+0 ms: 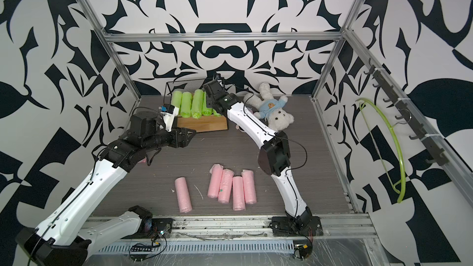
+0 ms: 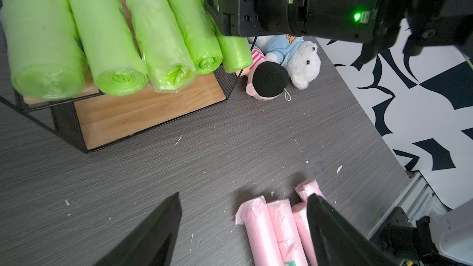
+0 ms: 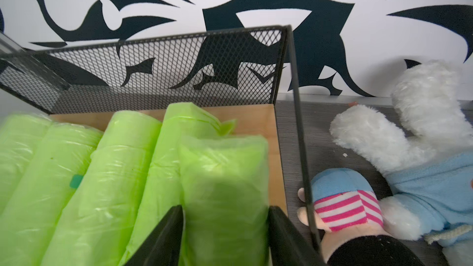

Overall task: Sort the rolls of trash bags by color and place them on the shelf
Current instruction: Place the roll of trash bags on the shelf.

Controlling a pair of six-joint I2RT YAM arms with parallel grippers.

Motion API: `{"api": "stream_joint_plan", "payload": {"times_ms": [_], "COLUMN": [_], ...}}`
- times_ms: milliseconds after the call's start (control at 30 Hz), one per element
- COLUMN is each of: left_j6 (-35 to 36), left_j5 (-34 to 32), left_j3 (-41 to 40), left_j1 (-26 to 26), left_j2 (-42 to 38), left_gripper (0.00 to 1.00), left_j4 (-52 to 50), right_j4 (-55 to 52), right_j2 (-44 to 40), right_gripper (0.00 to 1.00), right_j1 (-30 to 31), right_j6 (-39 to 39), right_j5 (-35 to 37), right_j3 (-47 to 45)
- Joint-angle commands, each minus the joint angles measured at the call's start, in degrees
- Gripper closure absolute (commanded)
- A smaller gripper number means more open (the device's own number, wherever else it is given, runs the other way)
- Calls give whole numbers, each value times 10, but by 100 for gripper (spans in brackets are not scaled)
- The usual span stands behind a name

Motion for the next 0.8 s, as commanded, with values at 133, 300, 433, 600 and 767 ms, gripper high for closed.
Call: {"api": "stream_joint_plan", "payload": {"times_ms": [133,300,433,600,767], "left_j6": [-2,-8,-18,-22,-22], "left_j5": [7,18,31,40,39], "left_j3": [4,-3,-13,-20,-24], "left_j1": [2,2,1,1,1], "left_j2": [-7,-4,-1,0,0], "left_gripper": [16,16,16,16,16], "left_j4": [1,9,21,29,32], "right_j4": [9,1,-1,10,51], "right_j2": [-23,-39,-95,-194,-275], "right_gripper": [40,39,36,28,25], "right_j1": [-8,-11,-11,-13,-18], "right_j6": [-1,-14,-40,-62,-65], "right_j5": [12,-16,-61,-120,-174], "right_j3": [48,56,4,-132,-278]}}
